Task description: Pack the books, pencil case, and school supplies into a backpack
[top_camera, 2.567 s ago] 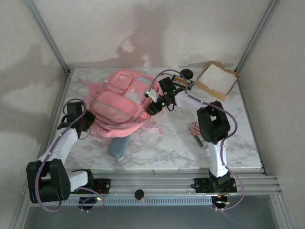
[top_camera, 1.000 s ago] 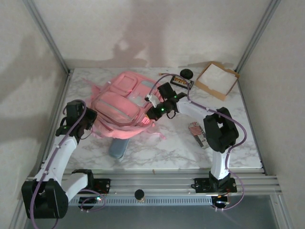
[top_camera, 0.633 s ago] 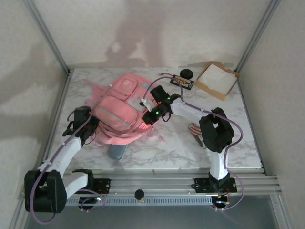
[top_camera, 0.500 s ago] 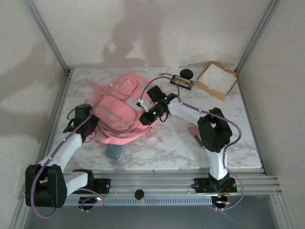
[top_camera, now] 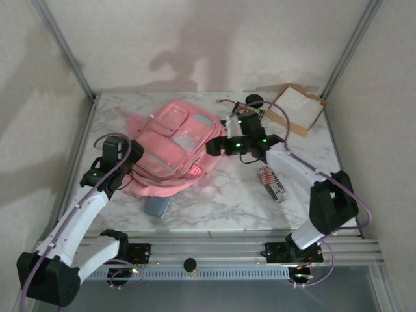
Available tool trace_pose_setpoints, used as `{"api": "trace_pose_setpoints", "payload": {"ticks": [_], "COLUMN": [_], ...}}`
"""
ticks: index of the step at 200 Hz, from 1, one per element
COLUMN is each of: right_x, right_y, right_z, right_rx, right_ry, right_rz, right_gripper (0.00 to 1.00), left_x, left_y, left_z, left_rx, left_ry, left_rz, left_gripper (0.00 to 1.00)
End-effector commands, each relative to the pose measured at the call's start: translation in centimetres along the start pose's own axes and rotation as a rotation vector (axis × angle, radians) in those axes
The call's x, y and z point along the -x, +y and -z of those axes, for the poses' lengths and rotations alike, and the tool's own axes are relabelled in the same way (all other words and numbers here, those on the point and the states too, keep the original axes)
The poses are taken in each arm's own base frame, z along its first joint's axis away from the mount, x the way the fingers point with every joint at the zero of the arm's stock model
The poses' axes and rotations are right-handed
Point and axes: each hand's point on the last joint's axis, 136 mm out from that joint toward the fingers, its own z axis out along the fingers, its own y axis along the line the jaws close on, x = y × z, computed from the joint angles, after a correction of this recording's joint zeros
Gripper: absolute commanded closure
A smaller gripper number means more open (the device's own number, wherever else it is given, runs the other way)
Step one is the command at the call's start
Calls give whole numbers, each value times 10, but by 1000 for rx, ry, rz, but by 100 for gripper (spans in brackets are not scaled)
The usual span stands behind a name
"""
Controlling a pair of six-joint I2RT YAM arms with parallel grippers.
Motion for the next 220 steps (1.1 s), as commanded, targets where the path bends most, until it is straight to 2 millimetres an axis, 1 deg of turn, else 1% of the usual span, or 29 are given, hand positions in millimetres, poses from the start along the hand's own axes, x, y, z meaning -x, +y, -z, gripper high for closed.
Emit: {"api": "trace_pose_setpoints", "payload": {"ticks": [1,15,29,35,44,60,65,72,81,93,104,117,133,148,158,170,182,193,200,214,220], "right_x": [10,15,15,14,13,14,15,15,15,13,9,4,3,-2,-7,-12,-14,-12,-7,0,2], "right_y": [-27,-24,-24,-27,-32,-30,-28,-26,-27,-32,-33,-37,-33,-30,-30,-36,-42,-43,-42,-38,-38], "right_z": [4,1,-5,-7,-9,-17,-21,-27,-36,-48,-58,-67,-82,-94,-100,-105,-112,-116,-118,-121,-122], "right_rx": [-39,-7,9,5,-6,4,5,7,-7,-27,-36,-50,-48,-69,-79,-103,-115,-109,-101,-82,-80], "right_ry": [-98,-118,-115,-113,-122,-128,-130,-129,-125,-112,-98,-91,-66,-44,-41,-45,-39,-44,-57,-61,-59], "right_rz": [-187,-232,-286,-313,-351,-406,-422,-442,-470,-518,-550,-592,-614,-626,-646,-672,-688,-689,-683,-676,-674], "right_gripper": [23,23,25,25,28,31,31,32,32,33,35,35,39,40,44,50,55,61,65,68,71], "left_x": [-29,-62,-96,-111,-131,-169,-179,-186,-191,-190,-189,-187,-188,-184,-180,-176,-177,-181,-184,-186,-187], "left_y": [-24,-54,-81,-88,-96,-111,-112,-113,-111,-107,-108,-104,-99,-99,-102,-101,-99,-99,-100,-101,-101], "left_z": [1,-1,-1,-3,-6,-8,-9,-13,-19,-23,-23,-24,-26,-27,-27,-29,-32,-33,-33,-33,-34], "left_rx": [6,-53,-89,-93,-102,-147,-153,-148,-130,-114,-125,-119,-110,-105,-97,-78,-66,-76,-81,-91,-92], "left_ry": [79,143,201,229,264,327,343,346,337,323,310,295,295,277,262,247,250,269,279,291,297], "left_rz": [-108,-188,-298,-347,-416,-548,-584,-628,-679,-725,-752,-774,-801,-818,-829,-844,-851,-857,-858,-861,-864], "left_gripper": [51,53,56,56,58,59,59,60,61,62,62,62,62,62,61,62,62,64,64,65,65]}}
